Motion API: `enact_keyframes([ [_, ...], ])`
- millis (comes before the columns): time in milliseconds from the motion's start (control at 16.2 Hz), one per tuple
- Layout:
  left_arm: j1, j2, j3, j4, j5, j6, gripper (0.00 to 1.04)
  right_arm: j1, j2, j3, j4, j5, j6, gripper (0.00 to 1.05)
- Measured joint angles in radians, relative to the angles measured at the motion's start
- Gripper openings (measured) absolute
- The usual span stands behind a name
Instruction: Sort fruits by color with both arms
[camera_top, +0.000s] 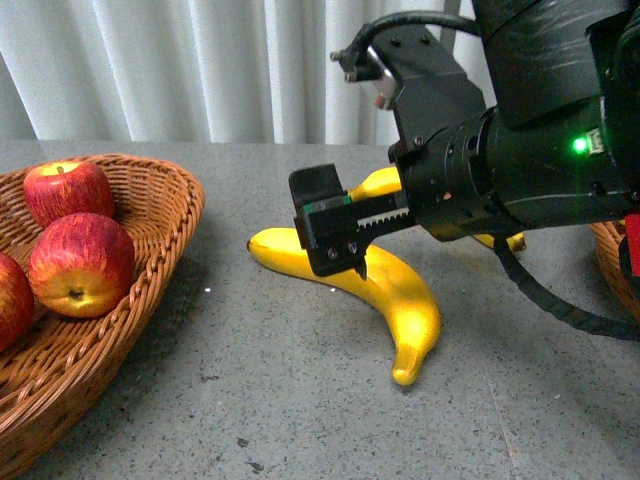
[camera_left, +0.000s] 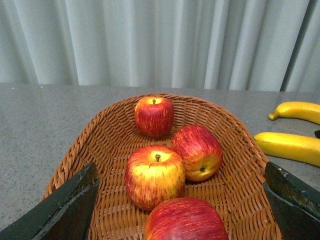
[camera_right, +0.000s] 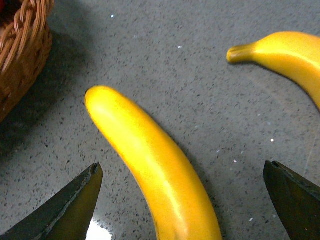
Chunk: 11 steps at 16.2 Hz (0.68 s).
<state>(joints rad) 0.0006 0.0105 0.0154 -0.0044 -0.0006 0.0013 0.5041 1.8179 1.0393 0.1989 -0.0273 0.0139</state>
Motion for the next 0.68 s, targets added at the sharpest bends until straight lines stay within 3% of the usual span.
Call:
enact_keyframes([
  [615, 0.000, 0.000, 0.000, 0.000, 0.000, 0.000, 0.98, 0.010, 0.114, 0.056, -0.120, -0.009, -0.117, 0.98],
  [677, 0.000, 0.000, 0.000, 0.000, 0.000, 0.000, 0.98, 0.014, 0.114, 0.058, -0.119, -0.002, -0.121, 0.90],
])
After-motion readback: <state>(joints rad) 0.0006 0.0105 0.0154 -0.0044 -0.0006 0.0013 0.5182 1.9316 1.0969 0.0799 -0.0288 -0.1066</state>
